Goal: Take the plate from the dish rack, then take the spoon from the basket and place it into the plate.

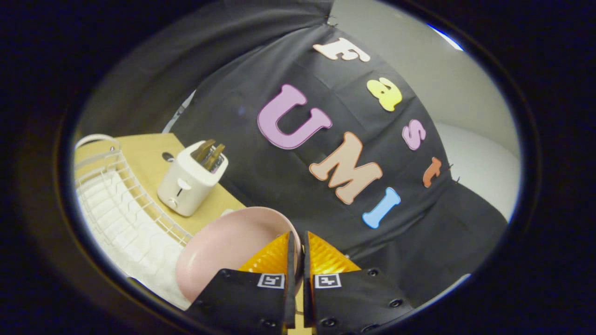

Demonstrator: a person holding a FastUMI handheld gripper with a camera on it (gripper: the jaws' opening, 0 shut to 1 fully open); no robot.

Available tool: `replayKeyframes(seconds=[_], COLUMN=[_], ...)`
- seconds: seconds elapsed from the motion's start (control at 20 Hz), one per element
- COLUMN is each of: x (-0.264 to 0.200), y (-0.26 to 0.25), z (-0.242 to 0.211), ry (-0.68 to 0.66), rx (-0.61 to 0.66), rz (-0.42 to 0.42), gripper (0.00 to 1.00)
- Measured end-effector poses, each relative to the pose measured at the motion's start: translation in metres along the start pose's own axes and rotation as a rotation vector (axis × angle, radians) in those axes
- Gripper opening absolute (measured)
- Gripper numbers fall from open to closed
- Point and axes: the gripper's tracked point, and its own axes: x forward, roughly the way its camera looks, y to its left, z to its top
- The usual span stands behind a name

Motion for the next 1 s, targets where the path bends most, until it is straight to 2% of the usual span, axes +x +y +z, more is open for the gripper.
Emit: replayKeyframes(seconds=[0.1, 0.25, 0.55, 0.75, 1.0], x=[-0.004, -0.019, -0.063, -0.092, -0.113], y=[-0.024, -0.074, -0.169, -0.188, -0.161], z=[-0.003, -0.011, -0.085, -0.153, -0.217], ry=[0.009, -0.018, 0.017, 0.086, 0.137], rx=[0.068, 0.120, 0.172, 0.212, 0.270], rz=[0.006, -0.029, -0.097, -0.087, -0.019], gripper=[0.09, 0.09, 0.09, 0.09, 0.09])
